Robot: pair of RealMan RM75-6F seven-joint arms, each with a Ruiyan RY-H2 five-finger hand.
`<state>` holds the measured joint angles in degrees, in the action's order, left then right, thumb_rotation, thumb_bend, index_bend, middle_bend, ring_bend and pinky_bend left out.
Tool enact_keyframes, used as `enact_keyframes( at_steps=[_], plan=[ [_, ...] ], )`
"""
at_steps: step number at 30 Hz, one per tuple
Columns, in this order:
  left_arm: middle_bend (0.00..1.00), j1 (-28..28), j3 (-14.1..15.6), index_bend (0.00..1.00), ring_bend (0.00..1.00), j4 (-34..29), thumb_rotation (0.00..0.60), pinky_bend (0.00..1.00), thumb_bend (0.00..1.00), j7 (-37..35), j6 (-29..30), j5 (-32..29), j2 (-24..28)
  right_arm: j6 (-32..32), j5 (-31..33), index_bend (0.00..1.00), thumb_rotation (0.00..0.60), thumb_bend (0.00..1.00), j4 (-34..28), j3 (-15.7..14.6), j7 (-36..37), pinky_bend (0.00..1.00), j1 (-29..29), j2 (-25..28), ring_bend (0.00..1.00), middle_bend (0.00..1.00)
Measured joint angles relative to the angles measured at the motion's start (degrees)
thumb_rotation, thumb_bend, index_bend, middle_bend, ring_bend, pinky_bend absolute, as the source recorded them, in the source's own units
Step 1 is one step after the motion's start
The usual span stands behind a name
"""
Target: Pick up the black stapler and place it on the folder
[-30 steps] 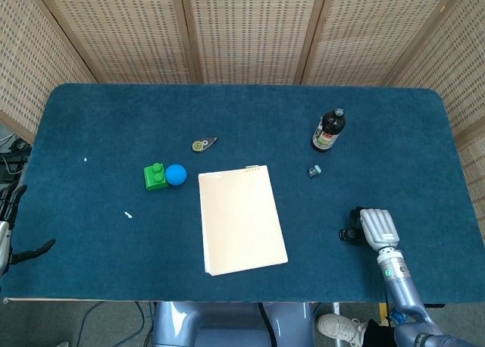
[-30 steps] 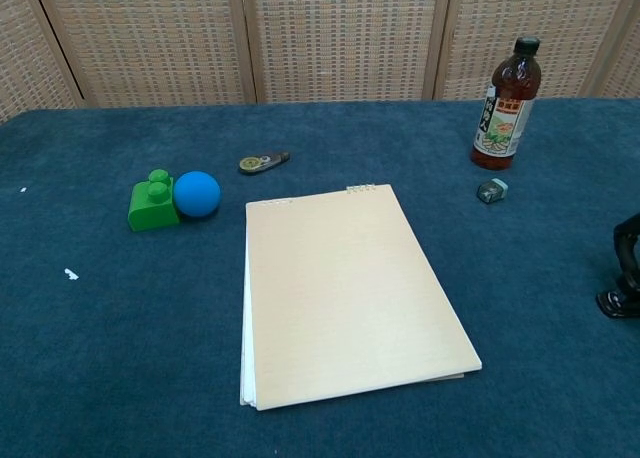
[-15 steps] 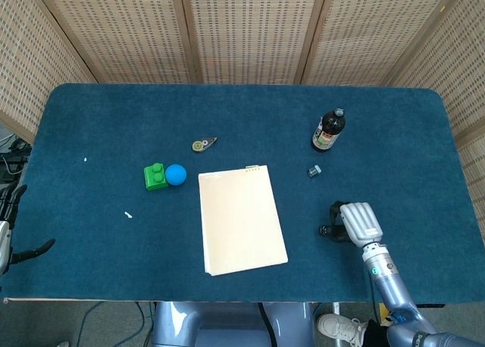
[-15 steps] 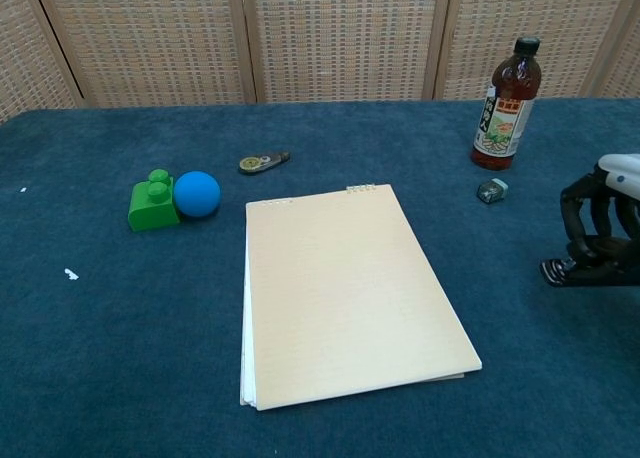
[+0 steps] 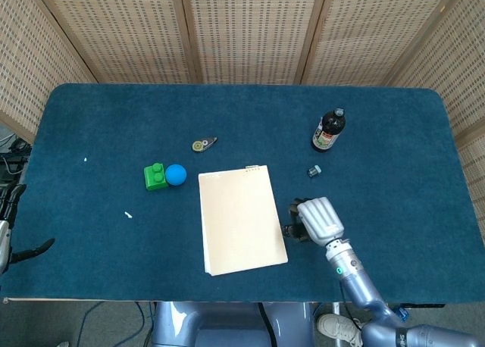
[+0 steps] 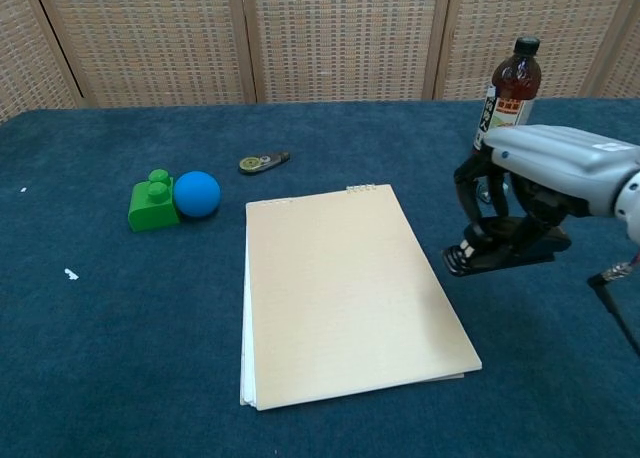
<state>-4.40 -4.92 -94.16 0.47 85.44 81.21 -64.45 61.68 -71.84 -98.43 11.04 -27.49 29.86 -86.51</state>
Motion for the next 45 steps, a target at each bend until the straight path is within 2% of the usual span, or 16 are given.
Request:
enact_keyframes(
  at_steps=[11, 15, 21, 24, 25, 27, 29, 32, 42, 45],
  plan=[
    [0.0, -0.22, -0.25, 0.0, 0.0, 0.51, 0.6, 0.0, 0.09, -1.04, -0.54, -0.5, 0.26, -1.06, 9.1, 0.82, 0.6, 0.33, -3.33, 1.99, -17.26, 0.69, 8.9, -12.82, 0.6, 0.6],
    [0.0, -0.31, -0.5, 0.0, 0.0, 1.07, 0.6, 0.0, 0.09, -2.62, -1.24, -1.24, 0.45, -1.27, 12.26, 0.82, 0.6, 0.33, -1.69, 2.74, -20.9, 0.69, 12.09, -17.98, 0.6, 0.6],
    [0.0, -0.44, -0.55, 0.0, 0.0, 1.58, 0.6, 0.0, 0.09, -4.47, -1.8, -1.25, 0.86, -0.53, 16.15, 0.82, 0.6, 0.33, 4.08, 3.84, -23.96, 0.69, 16.41, -25.0, 0.6, 0.6],
    [0.0, -0.46, -0.48, 0.0, 0.0, 1.65, 0.6, 0.0, 0.09, -4.46, -1.89, -1.29, 0.82, 0.17, 16.37, 0.78, 0.6, 0.32, 5.1, 3.95, -23.75, 0.67, 17.13, -25.68, 0.57, 0.56],
    [0.0, -0.47, -0.49, 0.0, 0.0, 1.61, 0.6, 0.0, 0.09, -4.45, -1.95, -1.35, 0.83, 0.35, 16.05, 0.75, 0.6, 0.3, 5.22, 3.85, -23.32, 0.65, 17.21, -25.67, 0.54, 0.53],
    [0.0, -0.46, -0.52, 0.0, 0.0, 1.48, 0.6, 0.0, 0.09, -4.46, -1.83, -1.32, 0.85, 0.55, 15.81, 0.69, 0.6, 0.26, 5.23, 3.53, -23.04, 0.54, 17.31, -25.44, 0.44, 0.46],
    [0.0, -0.41, -0.5, 0.0, 0.0, 1.35, 0.6, 0.0, 0.09, -4.4, -1.62, -1.14, 0.87, 0.61, 16.31, 0.61, 0.6, 0.23, 4.81, 3.2, -23.43, 0.38, 17.44, -24.95, 0.34, 0.37],
    [0.0, -0.32, -0.3, 0.0, 0.0, 1.07, 0.6, 0.0, 0.09, -4.48, -1.46, -0.77, 0.98, 1.07, 16.89, 0.54, 0.6, 0.2, 3.66, 2.65, -23.94, 0.28, 17.57, -24.26, 0.29, 0.31],
    [0.0, -0.08, -0.33, 0.0, 0.0, 0.8, 0.6, 0.0, 0.09, -4.67, -0.87, -0.57, 1.12, 3.09, 17.38, 0.5, 0.6, 0.18, 2.68, 1.34, -24.35, 0.25, 17.71, -23.96, 0.27, 0.27],
    [0.0, -0.08, -0.37, 0.0, 0.0, 0.83, 0.6, 0.0, 0.09, -4.92, -0.88, -0.6, 1.2, 3.55, 17.12, 0.49, 0.6, 0.18, 2.6, 1.02, -24.41, 0.24, 17.72, -23.8, 0.24, 0.24]
  ],
)
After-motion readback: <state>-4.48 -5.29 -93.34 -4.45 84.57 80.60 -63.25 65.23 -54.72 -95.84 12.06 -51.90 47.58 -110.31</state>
